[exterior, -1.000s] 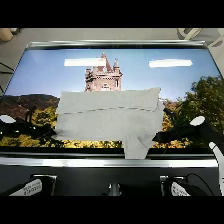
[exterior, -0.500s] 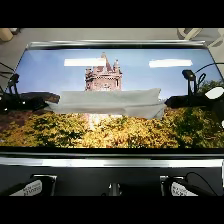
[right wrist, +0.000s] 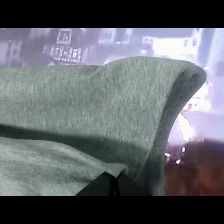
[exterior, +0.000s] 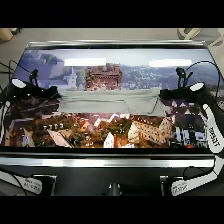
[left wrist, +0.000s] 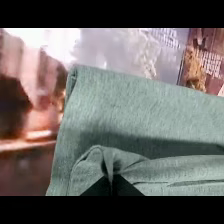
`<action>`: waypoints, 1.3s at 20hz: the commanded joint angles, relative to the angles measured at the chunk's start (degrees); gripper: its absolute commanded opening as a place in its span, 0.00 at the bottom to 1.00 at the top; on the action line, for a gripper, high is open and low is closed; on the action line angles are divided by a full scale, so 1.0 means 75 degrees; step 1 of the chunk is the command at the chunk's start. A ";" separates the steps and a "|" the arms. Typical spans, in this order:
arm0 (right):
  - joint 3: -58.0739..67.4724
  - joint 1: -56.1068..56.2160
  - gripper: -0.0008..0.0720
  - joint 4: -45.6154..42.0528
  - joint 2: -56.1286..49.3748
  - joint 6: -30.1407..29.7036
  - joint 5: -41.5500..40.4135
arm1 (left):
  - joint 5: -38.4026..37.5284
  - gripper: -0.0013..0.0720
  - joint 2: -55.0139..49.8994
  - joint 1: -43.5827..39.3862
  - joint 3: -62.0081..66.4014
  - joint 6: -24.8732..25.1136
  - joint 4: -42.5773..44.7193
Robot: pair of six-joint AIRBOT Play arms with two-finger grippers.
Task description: Fold the shirts.
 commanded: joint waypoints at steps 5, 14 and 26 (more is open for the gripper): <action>0.0530 -0.0571 0.98 -0.0525 -0.0012 -0.0641 0.1099 | -0.0930 1.00 -0.0565 0.0280 0.0801 0.0111 -0.0699; 0.0667 -0.1705 0.99 0.0516 -0.1061 0.0350 0.3503 | -0.1818 1.00 0.1116 -0.0087 0.1166 0.0627 -0.0702; 0.0679 0.0128 0.03 0.1632 -0.0927 0.0525 0.1868 | -0.0813 0.60 0.0927 -0.2465 0.1157 0.0609 -0.0708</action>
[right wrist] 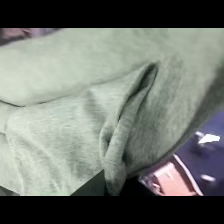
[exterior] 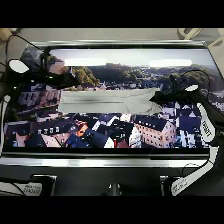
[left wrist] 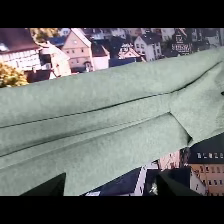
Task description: Fold the shirts.
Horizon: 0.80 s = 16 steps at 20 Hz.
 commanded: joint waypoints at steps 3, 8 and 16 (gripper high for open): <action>0.0012 0.0152 0.03 0.0221 0.1087 -0.0597 0.0201 | 0.1139 0.08 -0.0883 -0.1527 0.0003 -0.0012 -0.0029; 0.0009 0.0157 0.03 0.0216 0.3025 -0.0291 0.1218 | 0.2352 0.07 -0.2264 -0.2649 0.0003 -0.0213 -0.1708; 0.0009 0.0157 0.04 -0.0323 0.4980 0.0527 0.2430 | 0.3579 0.05 -0.3450 -0.4503 0.0041 0.0405 -0.5327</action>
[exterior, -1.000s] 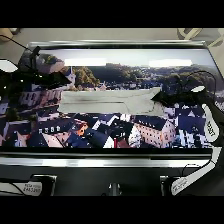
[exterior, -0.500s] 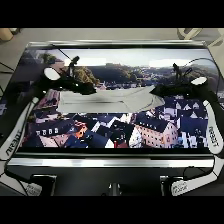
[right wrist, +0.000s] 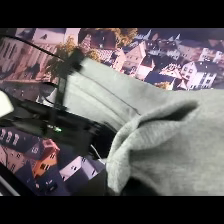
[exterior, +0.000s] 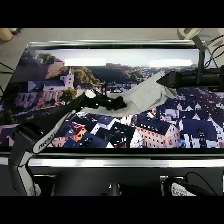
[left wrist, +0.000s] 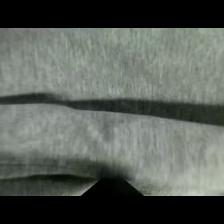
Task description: Fold the shirts.
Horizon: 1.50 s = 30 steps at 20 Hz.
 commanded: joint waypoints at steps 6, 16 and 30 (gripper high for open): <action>0.0003 0.0000 0.04 -0.0883 0.0699 0.0277 0.0373 | 0.0382 0.05 -0.0577 -0.0947 0.0425 0.1035 -0.2104; 0.0003 0.2690 0.03 0.0189 -0.1492 0.0242 -0.2640 | -0.1661 0.05 0.3920 0.3252 0.0423 -0.0752 0.5654; 0.0058 0.2830 0.75 0.0810 -0.3162 -0.0466 -0.2025 | -0.1670 0.05 0.5875 0.3774 -0.0294 -0.0635 0.6627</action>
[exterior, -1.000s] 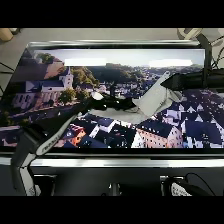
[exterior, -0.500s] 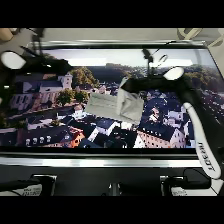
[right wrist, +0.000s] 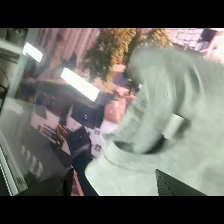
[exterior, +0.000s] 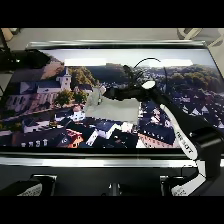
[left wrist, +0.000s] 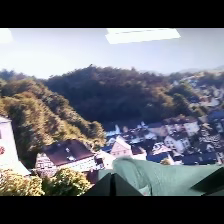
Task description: Fold the shirts.
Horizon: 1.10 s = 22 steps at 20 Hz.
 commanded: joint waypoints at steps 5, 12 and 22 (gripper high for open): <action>-0.0122 -0.2771 0.80 -0.5887 0.1014 0.2069 0.2987 | 0.0009 0.05 0.0061 0.0000 -0.0577 -0.0012 0.0600; -0.1833 -0.2095 0.84 -0.3060 0.0484 0.1550 0.1070 | 0.0003 0.05 0.0052 -0.0195 -0.0586 -0.0067 0.0408; -0.0985 -0.3217 0.03 -0.1475 0.0082 -0.0236 0.1043 | 0.0000 0.05 0.0029 -0.0522 -0.0586 -0.0312 0.0347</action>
